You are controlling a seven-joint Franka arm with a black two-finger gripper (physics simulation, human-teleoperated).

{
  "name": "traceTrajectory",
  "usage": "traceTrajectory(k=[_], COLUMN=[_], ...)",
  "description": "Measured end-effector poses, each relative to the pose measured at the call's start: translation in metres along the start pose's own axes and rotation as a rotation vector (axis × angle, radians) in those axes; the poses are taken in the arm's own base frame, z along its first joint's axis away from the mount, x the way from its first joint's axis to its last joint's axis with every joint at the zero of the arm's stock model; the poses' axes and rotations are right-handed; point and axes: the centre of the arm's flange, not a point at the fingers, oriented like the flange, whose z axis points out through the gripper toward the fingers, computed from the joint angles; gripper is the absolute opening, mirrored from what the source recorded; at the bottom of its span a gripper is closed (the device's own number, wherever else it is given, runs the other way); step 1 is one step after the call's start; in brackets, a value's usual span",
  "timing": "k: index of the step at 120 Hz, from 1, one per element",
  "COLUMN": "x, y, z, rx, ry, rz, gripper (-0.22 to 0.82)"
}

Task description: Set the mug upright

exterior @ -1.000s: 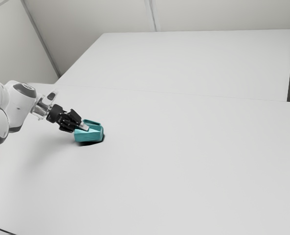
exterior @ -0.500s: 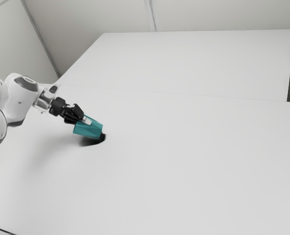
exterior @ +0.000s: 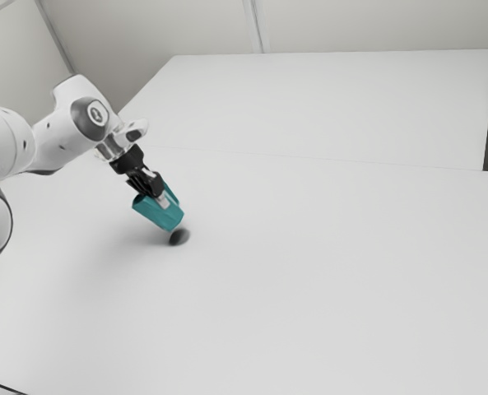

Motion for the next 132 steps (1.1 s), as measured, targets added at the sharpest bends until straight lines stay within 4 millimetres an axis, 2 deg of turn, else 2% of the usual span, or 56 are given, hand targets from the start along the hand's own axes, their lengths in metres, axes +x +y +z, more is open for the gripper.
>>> traceTrajectory(k=[35,56,76,102,132], x=[0.010,-0.003,-0.005,-0.001,0.000], y=[0.047,0.075,0.102,0.112,0.106], z=[0.024,0.036,0.059,0.070,0.088], rx=[0.220,0.283,0.335,0.395,0.424], ry=[-0.117,-0.151,-0.190,-0.205,-0.222], rz=[0.084,0.085,0.089,0.057,-0.008], gripper=[-0.18,-0.18,-0.18,-0.18,-0.18])
